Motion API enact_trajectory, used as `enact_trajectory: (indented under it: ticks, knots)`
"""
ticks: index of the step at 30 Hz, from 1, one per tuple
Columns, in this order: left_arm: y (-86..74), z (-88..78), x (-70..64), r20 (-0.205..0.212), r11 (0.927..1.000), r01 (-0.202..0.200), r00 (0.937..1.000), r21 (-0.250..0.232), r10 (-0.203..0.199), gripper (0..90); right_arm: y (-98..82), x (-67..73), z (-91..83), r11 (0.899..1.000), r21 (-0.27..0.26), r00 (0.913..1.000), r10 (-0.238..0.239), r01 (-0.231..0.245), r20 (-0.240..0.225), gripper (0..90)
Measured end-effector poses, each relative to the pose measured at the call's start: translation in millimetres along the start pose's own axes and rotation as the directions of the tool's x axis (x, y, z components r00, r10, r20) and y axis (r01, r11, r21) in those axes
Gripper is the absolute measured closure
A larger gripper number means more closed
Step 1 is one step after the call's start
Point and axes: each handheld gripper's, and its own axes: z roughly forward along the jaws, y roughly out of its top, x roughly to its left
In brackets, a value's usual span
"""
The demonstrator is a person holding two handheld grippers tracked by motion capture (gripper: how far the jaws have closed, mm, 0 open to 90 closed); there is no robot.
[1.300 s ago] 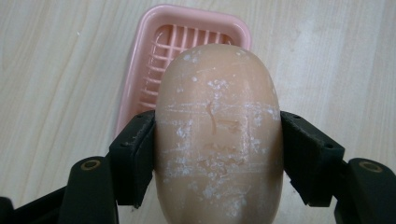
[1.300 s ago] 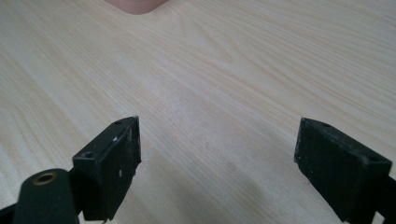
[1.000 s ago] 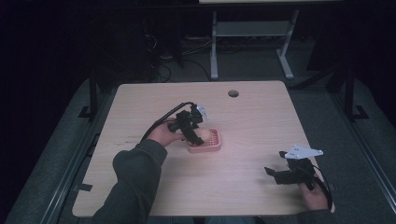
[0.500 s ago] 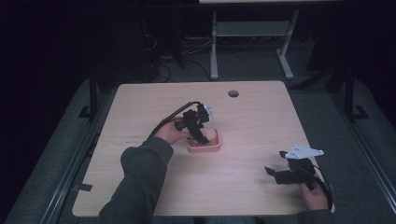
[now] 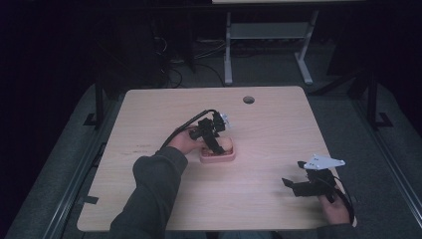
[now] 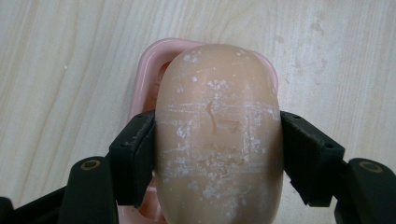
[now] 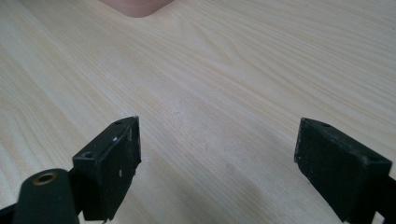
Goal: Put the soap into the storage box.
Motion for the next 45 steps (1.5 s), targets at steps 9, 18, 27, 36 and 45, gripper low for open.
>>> enact_trajectory:
  ticks: [9,18,27,36,45]
  knots:
    - [-1.8,4.6,3.4,0.011,0.9998,0.011,0.9999,0.014,-0.011,32.3,-0.3,0.0,-0.6,1.0,0.005,1.0,0.007,-0.007,0.0,14.1]
    - [-3.2,5.6,5.6,0.008,0.9996,0.016,0.9998,0.021,-0.017,32.3,-0.4,-0.1,-0.8,1.0,0.002,1.0,0.004,-0.004,0.0,14.1]
    - [-3.1,7.7,6.7,0.008,0.9996,0.008,0.9999,0.026,-0.008,32.2,-0.7,-0.5,-1.2,1.0,0.002,1.0,0.002,-0.002,0.001,14.1]
    - [-4.3,10.3,8.2,0.01,0.9992,0.017,0.9998,0.035,-0.017,32.1,-0.7,-0.5,-1.3,1.0,0.001,1.0,0.003,-0.003,0.001,14.1]
    - [-5.1,11.5,9.9,0.009,0.9988,0.019,0.9998,0.044,-0.02,32.1,-0.6,-0.3,-1.1,1.0,0.001,1.0,0.004,-0.004,0.001,14.1]
